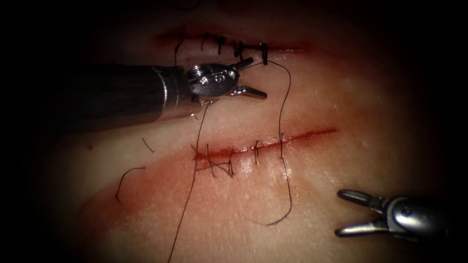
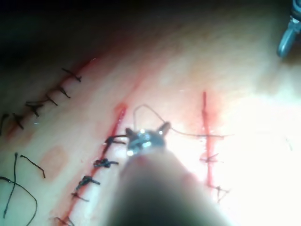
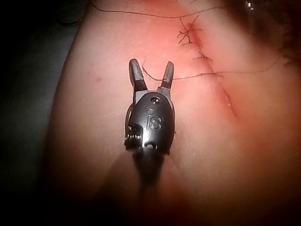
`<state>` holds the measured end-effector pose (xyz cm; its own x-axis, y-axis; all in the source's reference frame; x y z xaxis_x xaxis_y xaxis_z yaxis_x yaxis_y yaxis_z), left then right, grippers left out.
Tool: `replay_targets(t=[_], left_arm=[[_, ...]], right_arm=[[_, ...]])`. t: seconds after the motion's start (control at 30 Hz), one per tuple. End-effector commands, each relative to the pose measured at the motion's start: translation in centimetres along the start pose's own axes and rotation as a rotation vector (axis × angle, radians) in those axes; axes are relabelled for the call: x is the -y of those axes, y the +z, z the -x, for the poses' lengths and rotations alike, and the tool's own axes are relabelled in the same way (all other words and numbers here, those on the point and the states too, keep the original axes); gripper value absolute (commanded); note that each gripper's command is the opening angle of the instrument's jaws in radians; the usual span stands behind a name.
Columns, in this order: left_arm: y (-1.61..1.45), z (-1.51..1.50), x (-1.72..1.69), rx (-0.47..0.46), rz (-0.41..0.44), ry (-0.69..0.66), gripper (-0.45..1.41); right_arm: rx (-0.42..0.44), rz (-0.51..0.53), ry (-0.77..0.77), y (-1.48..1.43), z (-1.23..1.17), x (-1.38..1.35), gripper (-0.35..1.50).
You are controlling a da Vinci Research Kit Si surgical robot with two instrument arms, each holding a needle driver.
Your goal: Wound Closure
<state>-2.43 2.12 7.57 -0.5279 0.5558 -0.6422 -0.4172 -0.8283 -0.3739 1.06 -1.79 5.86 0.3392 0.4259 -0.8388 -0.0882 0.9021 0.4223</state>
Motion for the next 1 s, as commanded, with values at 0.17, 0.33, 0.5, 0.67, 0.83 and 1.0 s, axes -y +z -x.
replay_targets(t=[0.17,0.33,0.5,0.67,0.83,1.0], left_arm=[[0.02,0.01,-0.13,0.057,-0.010,-0.005,1.08],[-0.12,0.09,-0.15,0.110,-0.012,0.007,0.93],[-0.29,0.22,-0.12,0.129,-0.022,0.016,0.74],[-0.30,0.28,-0.06,0.143,-0.029,0.013,0.58],[-0.25,0.31,-0.02,0.154,-0.029,0.016,0.24],[-0.32,0.34,-0.09,0.172,-0.022,0.021,-0.45]], right_arm=[[-0.002,0.002,-0.005,0.11,0.15,0.10,1.46],[0.022,-0.003,-0.012,0.16,0.20,0.16,1.45],[0.028,-0.002,-0.013,0.20,0.19,0.18,1.45],[0.034,0.001,-0.010,0.26,0.16,0.18,1.45],[0.034,0.000,-0.012,0.24,0.16,0.21,1.43],[0.048,-0.009,-0.010,0.19,0.12,0.21,1.31]])
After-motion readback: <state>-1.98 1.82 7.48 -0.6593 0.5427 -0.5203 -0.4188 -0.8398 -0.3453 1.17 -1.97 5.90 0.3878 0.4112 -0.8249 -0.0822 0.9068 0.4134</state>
